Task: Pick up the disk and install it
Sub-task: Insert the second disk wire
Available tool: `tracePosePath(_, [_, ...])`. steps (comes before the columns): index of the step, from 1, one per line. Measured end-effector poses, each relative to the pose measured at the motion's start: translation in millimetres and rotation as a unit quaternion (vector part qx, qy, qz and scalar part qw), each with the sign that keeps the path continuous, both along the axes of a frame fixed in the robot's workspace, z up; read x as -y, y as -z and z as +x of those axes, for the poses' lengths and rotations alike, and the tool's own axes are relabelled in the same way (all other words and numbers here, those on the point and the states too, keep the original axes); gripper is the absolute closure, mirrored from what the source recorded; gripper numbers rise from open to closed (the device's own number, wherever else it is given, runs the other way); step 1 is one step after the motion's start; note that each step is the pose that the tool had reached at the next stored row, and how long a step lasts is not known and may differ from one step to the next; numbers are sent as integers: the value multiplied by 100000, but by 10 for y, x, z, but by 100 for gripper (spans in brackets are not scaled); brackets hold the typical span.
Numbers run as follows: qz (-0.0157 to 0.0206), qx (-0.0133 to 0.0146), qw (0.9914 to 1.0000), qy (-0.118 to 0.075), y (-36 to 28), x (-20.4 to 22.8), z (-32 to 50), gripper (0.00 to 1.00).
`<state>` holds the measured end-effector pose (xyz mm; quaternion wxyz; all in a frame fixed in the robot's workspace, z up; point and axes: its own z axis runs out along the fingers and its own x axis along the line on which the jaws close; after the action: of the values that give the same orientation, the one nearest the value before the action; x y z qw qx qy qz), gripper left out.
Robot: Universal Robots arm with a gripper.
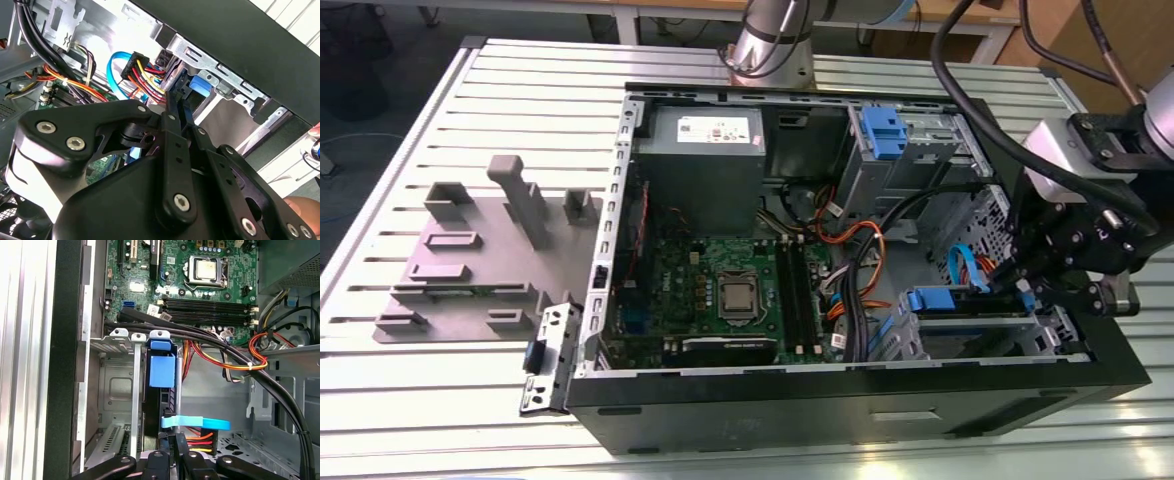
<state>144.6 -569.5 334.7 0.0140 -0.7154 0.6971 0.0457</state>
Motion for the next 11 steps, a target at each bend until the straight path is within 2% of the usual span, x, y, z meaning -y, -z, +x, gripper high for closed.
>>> tracePosePath(11, [-10,-1,100000,0,-17,12,0,83])
